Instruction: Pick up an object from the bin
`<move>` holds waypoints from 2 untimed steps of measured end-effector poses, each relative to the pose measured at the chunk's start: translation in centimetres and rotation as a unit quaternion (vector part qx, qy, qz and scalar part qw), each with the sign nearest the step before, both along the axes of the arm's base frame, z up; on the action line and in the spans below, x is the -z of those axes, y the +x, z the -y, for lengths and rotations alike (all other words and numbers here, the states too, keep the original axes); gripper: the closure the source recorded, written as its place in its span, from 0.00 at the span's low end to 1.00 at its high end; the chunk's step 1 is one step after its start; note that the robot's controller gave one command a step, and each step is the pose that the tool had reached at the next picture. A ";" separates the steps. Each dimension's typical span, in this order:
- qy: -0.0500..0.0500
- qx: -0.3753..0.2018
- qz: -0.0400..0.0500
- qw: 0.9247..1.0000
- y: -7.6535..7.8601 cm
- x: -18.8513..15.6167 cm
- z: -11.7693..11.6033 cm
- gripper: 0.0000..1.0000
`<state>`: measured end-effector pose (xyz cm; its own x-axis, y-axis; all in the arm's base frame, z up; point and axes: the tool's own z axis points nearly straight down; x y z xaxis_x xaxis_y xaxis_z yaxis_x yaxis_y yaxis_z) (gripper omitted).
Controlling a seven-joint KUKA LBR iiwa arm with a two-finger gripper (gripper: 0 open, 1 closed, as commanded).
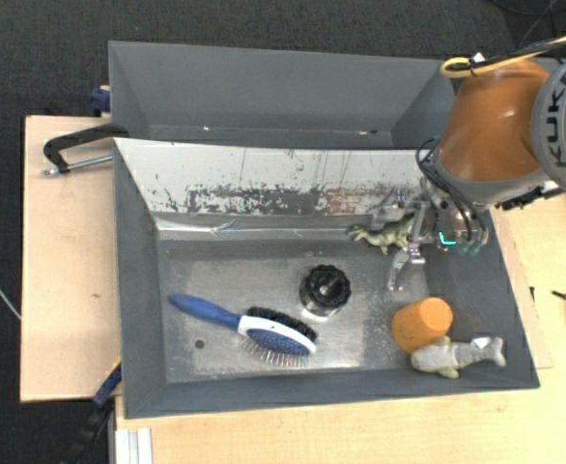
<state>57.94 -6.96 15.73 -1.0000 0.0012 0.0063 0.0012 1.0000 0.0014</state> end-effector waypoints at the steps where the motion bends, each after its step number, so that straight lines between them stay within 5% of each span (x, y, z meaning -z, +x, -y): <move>1: -0.002 -0.074 0.005 0.997 0.0 8.3 -6.3 0.00; 2: -0.001 -0.073 0.009 0.997 0.1 8.1 -6.4 1.00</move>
Offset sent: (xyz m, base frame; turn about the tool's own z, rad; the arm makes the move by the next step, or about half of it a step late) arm -0.0033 0.0632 -0.0873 -0.1463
